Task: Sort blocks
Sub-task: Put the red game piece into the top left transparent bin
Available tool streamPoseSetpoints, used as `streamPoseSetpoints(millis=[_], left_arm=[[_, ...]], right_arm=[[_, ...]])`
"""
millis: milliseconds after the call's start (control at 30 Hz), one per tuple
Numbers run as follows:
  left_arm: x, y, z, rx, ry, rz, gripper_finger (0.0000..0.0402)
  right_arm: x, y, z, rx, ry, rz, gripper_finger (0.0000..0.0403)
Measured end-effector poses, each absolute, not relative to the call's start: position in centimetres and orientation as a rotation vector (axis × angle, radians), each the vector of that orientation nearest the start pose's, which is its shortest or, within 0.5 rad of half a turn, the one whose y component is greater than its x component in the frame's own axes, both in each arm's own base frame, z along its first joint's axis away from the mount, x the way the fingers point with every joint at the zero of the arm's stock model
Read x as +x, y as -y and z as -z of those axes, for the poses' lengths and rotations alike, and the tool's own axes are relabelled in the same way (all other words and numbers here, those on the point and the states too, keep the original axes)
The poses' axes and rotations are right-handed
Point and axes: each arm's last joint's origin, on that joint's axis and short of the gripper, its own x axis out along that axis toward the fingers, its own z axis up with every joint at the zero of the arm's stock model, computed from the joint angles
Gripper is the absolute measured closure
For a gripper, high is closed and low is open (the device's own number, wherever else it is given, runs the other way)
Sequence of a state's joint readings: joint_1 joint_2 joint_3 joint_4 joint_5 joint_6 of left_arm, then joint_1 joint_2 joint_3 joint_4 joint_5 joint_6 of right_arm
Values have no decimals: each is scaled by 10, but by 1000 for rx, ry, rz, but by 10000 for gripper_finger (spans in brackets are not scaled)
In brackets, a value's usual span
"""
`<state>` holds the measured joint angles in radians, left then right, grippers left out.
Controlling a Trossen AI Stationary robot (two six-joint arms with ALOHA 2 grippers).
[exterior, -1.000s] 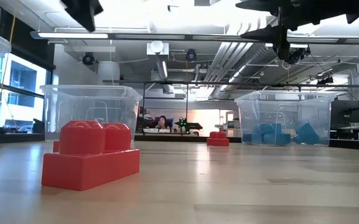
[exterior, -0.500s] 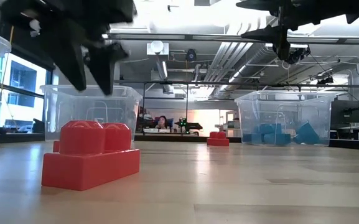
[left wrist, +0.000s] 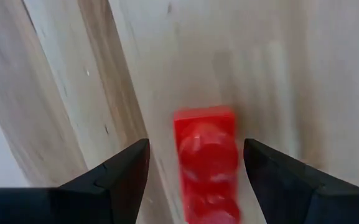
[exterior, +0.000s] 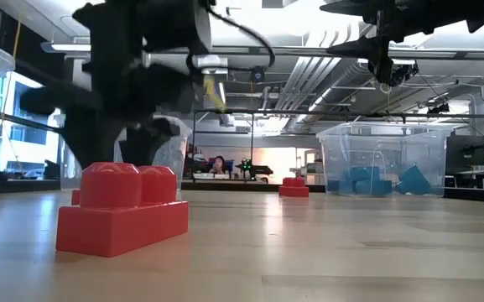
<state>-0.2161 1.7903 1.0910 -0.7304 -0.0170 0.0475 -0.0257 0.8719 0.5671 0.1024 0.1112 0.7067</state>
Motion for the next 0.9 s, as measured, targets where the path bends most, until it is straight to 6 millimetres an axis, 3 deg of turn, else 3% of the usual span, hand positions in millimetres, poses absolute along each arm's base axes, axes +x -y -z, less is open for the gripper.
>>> streamPoseSetpoints(millis=[133,267,333,433,533,667,733,800,900], left_arm=[[313,67,-138,220,-1471,178,155],[314,66,-135,212,-1477,180,164],[315,64,-137,194,-1465,164,187],[323,57,-147,164,-1403,127,256],[329,42,-178,150,-1302,102,320],[333,12,-230,179,-1141,53,320],[328,-9,-264,238,-1042,-64,320],[315,-32,-296,307,-960,-244,319],[289,-68,-331,336,-871,-510,281]], right_arm=[[196,8,-270,694,-147,203,227],[196,8,-270,694,-148,203,227],[196,8,-270,694,-150,204,227],[196,8,-269,694,-151,204,227],[196,8,-269,694,-155,206,227],[196,8,-269,694,-155,205,227],[196,8,-269,704,-152,206,227],[196,8,-269,721,-150,208,227],[196,8,-269,748,-146,210,227]])
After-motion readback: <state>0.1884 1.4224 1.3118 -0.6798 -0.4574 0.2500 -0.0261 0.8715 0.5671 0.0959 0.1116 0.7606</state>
